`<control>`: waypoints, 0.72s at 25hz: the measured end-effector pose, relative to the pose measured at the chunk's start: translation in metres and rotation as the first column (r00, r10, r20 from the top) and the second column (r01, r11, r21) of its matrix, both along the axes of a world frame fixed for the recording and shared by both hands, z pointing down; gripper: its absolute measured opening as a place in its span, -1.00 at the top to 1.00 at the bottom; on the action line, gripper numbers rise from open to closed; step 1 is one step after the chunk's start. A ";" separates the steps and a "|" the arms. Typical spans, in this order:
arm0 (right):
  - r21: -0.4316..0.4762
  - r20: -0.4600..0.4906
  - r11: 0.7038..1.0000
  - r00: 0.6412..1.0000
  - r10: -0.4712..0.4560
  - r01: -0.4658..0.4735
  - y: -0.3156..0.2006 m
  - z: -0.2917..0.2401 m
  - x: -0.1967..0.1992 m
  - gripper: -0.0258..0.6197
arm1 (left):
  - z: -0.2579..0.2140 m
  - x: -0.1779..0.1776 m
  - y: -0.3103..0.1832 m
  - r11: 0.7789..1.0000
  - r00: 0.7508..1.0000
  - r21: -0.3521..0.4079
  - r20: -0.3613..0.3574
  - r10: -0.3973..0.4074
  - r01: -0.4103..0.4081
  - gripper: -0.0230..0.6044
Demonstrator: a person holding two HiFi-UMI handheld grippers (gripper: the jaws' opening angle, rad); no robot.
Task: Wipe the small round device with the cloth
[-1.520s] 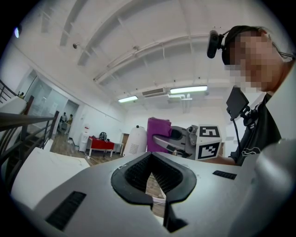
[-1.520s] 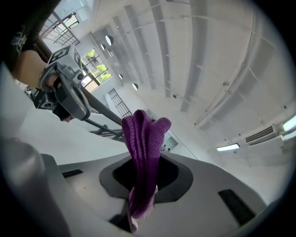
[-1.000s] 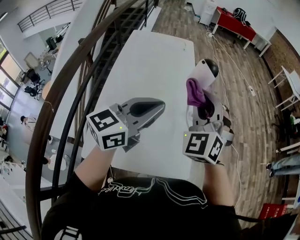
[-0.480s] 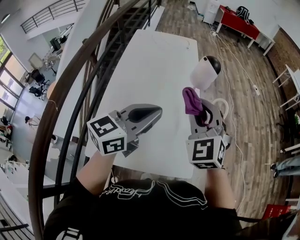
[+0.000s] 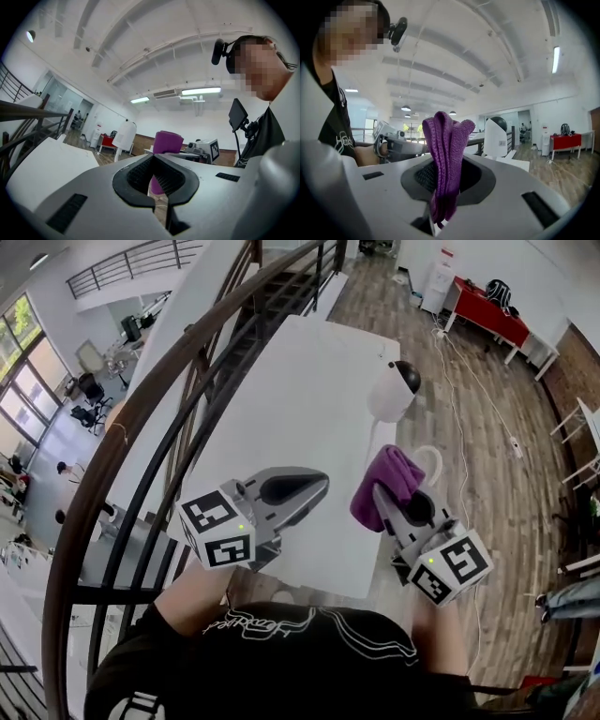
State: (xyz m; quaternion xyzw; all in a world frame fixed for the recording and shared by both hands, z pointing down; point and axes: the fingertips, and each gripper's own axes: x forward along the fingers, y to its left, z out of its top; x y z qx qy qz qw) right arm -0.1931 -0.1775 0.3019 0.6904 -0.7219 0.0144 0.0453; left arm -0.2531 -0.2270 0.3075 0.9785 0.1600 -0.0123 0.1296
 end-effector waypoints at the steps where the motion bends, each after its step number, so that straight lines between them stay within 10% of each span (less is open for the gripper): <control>1: 0.009 0.031 1.000 0.999 -0.017 0.017 0.012 -0.003 -0.003 0.73 | -0.004 -0.002 0.012 1.000 1.000 -0.002 0.001 -0.004 0.004 0.91; 18: 0.103 0.179 0.990 0.977 -0.114 0.097 0.174 -0.003 -0.035 0.73 | -0.010 -0.036 0.187 0.994 0.999 0.109 0.022 -0.027 0.024 0.90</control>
